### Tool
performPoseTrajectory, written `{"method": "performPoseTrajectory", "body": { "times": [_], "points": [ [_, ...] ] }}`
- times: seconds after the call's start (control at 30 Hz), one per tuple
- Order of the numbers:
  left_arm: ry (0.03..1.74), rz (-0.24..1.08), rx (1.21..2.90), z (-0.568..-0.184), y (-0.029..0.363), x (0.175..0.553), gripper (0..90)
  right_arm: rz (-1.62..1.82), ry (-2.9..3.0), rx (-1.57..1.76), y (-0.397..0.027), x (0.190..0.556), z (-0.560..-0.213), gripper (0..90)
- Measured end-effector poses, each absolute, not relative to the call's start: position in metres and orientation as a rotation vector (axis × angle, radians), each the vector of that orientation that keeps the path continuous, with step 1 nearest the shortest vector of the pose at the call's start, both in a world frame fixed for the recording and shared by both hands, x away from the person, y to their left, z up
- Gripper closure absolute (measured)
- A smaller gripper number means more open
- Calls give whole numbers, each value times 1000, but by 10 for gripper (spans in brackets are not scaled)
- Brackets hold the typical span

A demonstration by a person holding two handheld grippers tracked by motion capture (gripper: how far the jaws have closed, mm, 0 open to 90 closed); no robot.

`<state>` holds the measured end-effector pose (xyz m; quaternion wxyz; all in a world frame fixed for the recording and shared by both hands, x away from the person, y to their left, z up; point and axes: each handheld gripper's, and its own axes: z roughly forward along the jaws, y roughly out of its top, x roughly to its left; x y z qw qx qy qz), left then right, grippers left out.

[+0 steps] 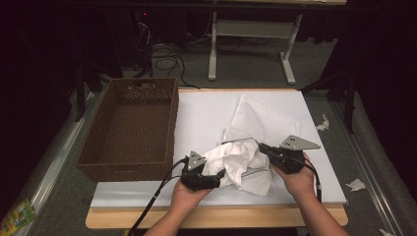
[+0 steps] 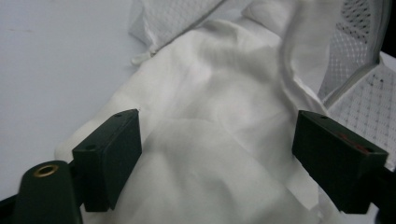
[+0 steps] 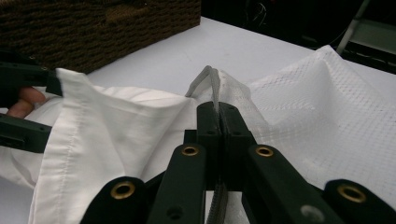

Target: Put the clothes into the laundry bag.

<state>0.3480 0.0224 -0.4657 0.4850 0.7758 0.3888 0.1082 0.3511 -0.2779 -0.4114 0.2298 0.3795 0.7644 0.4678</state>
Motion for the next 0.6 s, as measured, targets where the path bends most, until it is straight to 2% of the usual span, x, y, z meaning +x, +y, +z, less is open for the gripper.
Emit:
{"method": "performPoseTrajectory", "body": {
  "times": [0.1, 0.13, 0.17, 0.23, 0.27, 0.33, 0.43, 0.6],
  "points": [
    [944, 262, 1923, -469, 16, 349, 259, 1274, 2110, 1032, -277, 351, -413, 893],
    [947, 264, 1933, -470, 12, 350, 259, 1267, 2114, 1035, -277, 351, -413, 893],
    [945, 272, 1945, -471, 10, 351, 391, 1265, 2120, 1037, -277, 352, -415, 893],
    [946, 287, 1965, -472, 7, 351, 526, 1265, 2119, 1036, -276, 351, -415, 893],
    [944, 299, 1986, -473, 4, 352, 526, 1261, 2124, 1030, -276, 351, -415, 893],
    [940, 294, 1999, -475, 3, 352, 694, 1253, 2131, 1022, -275, 351, -417, 893],
    [933, 294, 1997, -474, 3, 351, 775, 1257, 2133, 1027, -275, 352, -418, 894],
    [945, 293, 1921, -456, 11, 349, 806, 1267, 2125, 1032, -276, 352, -417, 893]
  ]
}}
